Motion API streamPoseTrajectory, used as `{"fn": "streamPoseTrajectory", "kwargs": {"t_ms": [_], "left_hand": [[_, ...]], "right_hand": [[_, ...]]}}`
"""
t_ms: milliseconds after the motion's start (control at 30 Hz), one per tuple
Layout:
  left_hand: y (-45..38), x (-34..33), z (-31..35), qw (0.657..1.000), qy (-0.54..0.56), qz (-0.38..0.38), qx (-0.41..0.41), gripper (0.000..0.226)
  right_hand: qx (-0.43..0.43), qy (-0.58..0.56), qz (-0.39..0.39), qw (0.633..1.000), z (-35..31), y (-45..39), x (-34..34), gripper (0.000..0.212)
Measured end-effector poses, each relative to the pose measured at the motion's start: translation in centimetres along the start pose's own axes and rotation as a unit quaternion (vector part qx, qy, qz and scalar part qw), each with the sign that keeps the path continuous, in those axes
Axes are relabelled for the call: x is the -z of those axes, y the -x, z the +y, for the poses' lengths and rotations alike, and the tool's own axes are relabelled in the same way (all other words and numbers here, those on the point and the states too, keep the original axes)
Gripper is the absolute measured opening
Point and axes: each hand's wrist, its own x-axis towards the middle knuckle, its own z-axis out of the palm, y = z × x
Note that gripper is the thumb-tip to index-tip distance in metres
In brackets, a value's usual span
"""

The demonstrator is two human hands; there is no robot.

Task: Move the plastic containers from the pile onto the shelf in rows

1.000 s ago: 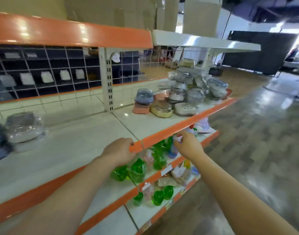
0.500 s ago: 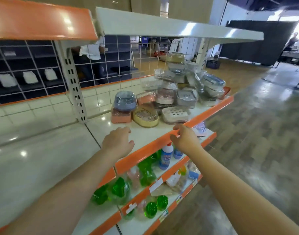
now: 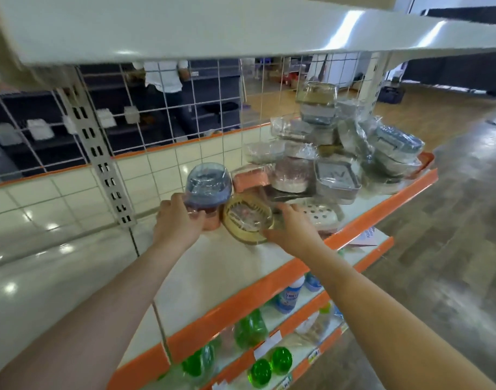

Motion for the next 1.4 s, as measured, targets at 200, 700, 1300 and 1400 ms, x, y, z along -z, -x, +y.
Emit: {"fn": "streamPoseTrajectory", "kwargs": {"t_ms": [200, 700, 1300, 1400], "left_hand": [[-1.3, 0.3, -0.5, 0.999, 0.032, 0.026, 0.022, 0.054], [-6.0, -2.3, 3.0, 0.994, 0.022, -0.016, 0.107, 0.078], [-6.3, -4.5, 2.2, 0.988, 0.079, 0.063, 0.114, 0.078], [-5.5, -4.1, 1.4, 0.987, 0.082, 0.087, 0.109, 0.077]], "right_hand": [[0.023, 0.035, -0.045, 0.998, -0.9, -3.6, -1.6, 0.088], [0.029, 0.042, -0.066, 0.997, -0.4, -5.7, -3.6, 0.1], [0.023, 0.007, -0.093, 0.995, -0.3, -6.2, -3.4, 0.099], [0.034, 0.002, -0.104, 0.994, -0.1, -5.7, -3.2, 0.094]]}}
